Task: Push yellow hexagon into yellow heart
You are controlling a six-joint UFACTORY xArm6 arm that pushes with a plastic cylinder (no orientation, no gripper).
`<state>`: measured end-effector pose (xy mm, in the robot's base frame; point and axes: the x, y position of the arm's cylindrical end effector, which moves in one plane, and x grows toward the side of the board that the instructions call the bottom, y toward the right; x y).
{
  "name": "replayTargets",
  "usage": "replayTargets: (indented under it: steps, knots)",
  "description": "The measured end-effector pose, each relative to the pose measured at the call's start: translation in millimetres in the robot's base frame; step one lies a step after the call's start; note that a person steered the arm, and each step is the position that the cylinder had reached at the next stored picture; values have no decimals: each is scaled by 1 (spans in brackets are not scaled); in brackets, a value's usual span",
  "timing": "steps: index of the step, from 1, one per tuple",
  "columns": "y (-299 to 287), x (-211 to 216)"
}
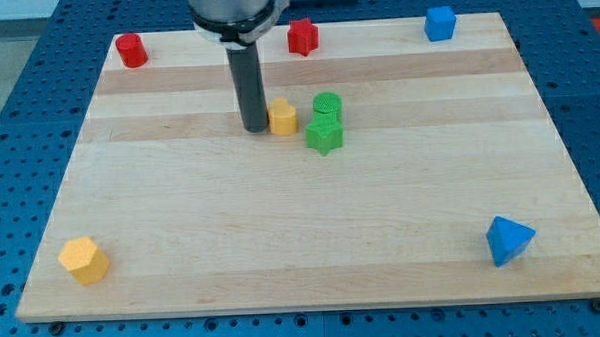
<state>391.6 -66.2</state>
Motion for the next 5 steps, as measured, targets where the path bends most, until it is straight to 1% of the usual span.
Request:
replayTargets:
  steps: [2, 5]
  knots:
    - [-14, 0]
    - [-14, -9]
